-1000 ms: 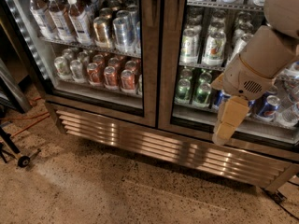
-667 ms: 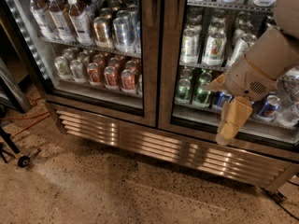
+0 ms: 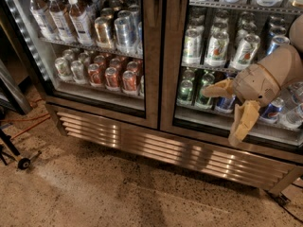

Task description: Open right fridge door

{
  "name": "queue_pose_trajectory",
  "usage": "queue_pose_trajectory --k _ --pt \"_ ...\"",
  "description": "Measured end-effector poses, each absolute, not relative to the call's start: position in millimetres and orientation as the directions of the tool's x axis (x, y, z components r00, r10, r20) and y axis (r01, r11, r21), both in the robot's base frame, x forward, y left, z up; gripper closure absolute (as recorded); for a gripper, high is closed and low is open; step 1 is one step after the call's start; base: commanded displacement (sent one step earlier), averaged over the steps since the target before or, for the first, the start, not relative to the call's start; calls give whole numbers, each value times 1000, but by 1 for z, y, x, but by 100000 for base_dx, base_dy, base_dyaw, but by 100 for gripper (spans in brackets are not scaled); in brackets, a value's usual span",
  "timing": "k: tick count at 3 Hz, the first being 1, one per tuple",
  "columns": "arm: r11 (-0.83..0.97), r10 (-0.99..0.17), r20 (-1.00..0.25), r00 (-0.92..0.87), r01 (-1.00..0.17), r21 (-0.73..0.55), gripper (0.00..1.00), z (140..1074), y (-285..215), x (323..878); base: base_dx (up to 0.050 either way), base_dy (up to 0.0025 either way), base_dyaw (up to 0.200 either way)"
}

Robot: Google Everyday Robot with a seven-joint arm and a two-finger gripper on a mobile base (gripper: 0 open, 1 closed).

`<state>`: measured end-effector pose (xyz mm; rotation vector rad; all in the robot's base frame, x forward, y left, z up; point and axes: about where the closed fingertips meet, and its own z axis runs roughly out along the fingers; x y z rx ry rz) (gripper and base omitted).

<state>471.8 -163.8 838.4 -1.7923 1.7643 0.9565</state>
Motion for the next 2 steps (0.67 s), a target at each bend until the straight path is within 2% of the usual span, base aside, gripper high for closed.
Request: queue_pose_trajectory --k 2 --pt "-79 -656 -753 -52 -987 137 0 839 -160 472 0 0 0"
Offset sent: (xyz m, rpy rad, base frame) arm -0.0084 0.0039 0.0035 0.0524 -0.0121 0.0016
